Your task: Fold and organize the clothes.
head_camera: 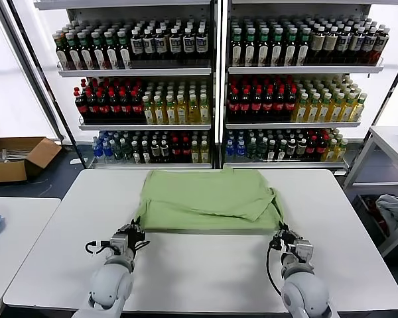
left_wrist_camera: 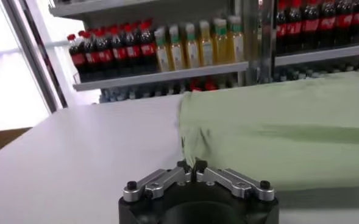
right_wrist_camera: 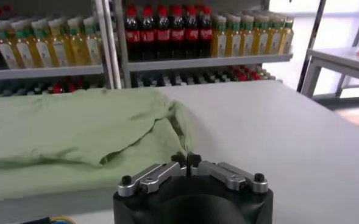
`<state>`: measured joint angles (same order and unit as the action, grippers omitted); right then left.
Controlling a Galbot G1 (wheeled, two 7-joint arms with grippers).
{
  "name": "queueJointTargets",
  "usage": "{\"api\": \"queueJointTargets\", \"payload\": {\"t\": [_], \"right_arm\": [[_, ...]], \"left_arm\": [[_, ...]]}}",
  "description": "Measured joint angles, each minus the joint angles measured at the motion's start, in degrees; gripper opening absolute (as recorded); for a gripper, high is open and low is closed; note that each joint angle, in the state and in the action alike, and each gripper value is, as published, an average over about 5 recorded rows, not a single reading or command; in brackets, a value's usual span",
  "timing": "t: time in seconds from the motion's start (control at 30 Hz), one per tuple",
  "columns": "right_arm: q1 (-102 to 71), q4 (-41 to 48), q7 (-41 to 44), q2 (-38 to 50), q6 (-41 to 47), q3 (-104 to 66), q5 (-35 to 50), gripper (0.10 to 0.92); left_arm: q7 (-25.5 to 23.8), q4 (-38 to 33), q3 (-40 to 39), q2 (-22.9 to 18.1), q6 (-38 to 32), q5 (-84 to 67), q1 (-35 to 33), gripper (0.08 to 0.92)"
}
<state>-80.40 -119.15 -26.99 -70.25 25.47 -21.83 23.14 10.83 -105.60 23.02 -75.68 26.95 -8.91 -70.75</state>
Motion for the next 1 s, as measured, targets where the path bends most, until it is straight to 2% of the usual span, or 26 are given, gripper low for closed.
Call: {"api": "queueJointTargets", "payload": {"t": [0.37, 0.5, 0.73, 1.0], "right_arm": [[-16.5, -8.7, -3.3, 0.2, -2.7, -0.4, -4.9, 0.122], [-19.9, -10.1, -4.1, 0.1, -3.5, 0.0, -6.1, 0.200], [-24.0, -13.9, -5.3, 0.6, -4.4, -0.6, -6.7, 0.399], [-21.2, -17.0, -4.7, 0.4, -5.2, -4.7, -4.5, 0.616]], "left_arm": [[1.8, -15.9, 1.0, 2.3, -0.9, 1.7, -18.0, 0.094], [2.5, -18.9, 1.0, 2.5, -0.9, 2.3, -23.5, 0.111], [3.5, -23.3, -0.1, 2.0, 0.1, 2.7, -29.1, 0.292], [3.8, -29.0, 0.2, 0.9, 1.1, 1.1, -30.2, 0.526]]}}
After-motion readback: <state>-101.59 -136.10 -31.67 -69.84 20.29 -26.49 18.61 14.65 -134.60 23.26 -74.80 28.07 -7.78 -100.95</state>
